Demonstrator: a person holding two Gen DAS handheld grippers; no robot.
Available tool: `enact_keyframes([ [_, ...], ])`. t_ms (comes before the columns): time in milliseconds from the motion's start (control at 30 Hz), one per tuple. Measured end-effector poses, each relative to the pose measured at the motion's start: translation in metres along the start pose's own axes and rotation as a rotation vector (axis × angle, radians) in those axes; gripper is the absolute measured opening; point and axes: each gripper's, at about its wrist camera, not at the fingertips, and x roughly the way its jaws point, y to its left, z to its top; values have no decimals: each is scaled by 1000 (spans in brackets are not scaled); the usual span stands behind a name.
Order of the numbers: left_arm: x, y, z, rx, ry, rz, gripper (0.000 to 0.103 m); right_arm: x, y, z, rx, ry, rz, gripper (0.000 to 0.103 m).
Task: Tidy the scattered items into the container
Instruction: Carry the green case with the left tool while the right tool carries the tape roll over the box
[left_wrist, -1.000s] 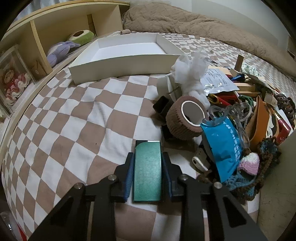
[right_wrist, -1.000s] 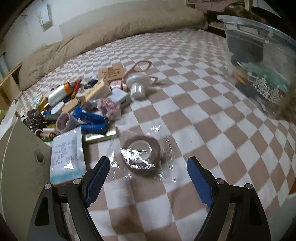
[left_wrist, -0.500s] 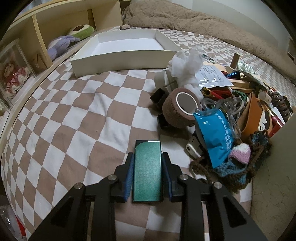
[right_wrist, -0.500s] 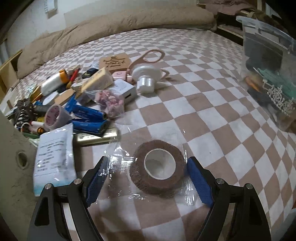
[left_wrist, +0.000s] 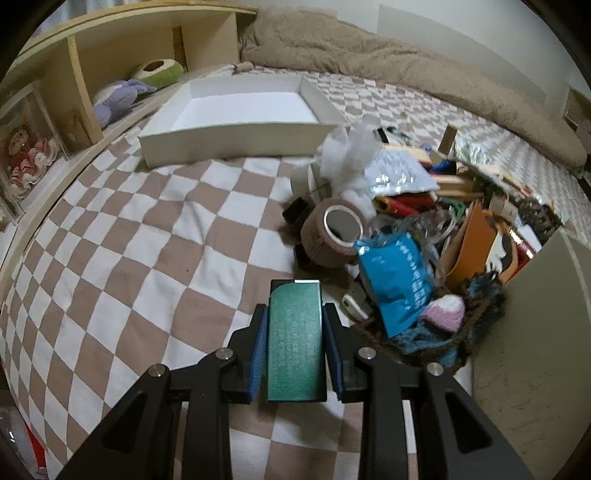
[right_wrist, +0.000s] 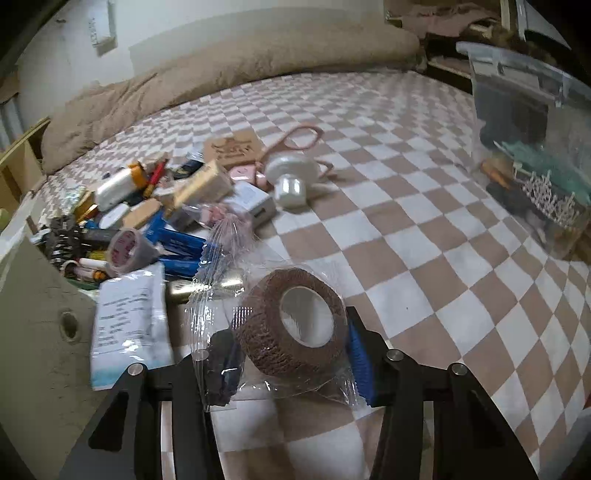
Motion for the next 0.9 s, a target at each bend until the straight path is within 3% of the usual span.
enact_keyframes([
  [367, -35, -5, 9, 12, -89, -20, 29, -36, 11, 6, 9, -83, 43, 50],
  [900, -105, -33, 22, 54, -266, -114, 29, -98, 17, 21, 42, -239, 122, 50],
])
